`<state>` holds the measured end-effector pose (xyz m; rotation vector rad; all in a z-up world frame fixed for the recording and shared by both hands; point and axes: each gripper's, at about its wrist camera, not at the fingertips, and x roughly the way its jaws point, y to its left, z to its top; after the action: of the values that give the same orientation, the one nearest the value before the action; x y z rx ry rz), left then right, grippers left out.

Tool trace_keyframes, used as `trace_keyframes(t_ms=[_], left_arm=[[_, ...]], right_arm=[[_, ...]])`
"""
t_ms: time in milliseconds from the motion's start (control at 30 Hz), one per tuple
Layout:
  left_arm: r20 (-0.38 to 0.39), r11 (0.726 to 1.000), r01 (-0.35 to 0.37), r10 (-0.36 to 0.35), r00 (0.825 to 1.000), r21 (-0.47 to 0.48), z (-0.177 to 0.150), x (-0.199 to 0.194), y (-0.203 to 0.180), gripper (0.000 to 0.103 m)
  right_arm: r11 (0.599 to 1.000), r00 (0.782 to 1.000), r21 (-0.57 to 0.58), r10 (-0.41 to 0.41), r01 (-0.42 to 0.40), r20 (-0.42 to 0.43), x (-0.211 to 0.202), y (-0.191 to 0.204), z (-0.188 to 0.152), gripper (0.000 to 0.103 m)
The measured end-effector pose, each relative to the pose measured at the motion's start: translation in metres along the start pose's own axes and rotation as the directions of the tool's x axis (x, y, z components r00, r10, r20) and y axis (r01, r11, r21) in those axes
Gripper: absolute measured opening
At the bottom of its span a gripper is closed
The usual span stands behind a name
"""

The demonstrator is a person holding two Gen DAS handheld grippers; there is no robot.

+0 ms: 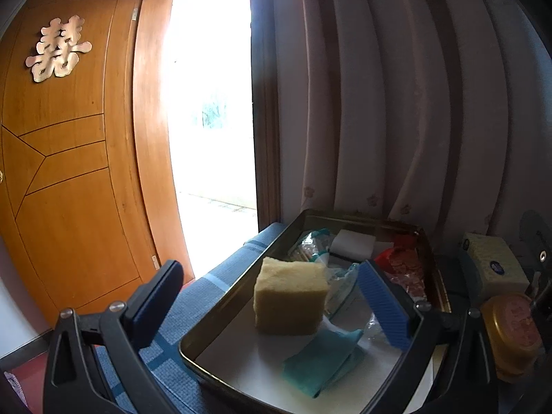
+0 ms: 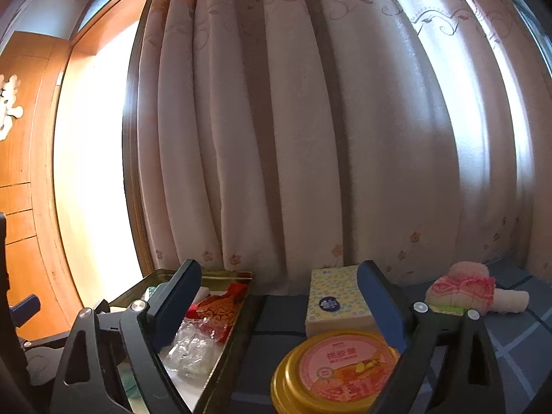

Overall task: Organize soft objects
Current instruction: 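Withdraw both tools from the tray back toward the table items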

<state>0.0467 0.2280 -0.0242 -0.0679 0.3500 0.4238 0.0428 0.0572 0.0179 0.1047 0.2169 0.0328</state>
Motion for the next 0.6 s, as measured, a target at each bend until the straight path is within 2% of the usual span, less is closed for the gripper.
trace_keyframes(t_ms=[167, 600], left_arm=[[0.006, 1.000, -0.006, 0.006, 1.000, -0.007, -0.001, -0.005, -0.003, 0.102], [0.028, 0.998, 0.057, -0.058, 0.998, 0.022, -0.006, -0.029, -0.029, 0.102]], right_arm=[[1.000, 1.000, -0.004, -0.031, 0.031, 0.007, -0.003, -0.006, 0.001, 0.093], [0.996, 0.996, -0.028, -0.085, 0.085, 0.012, -0.010, -0.027, 0.003, 0.093]])
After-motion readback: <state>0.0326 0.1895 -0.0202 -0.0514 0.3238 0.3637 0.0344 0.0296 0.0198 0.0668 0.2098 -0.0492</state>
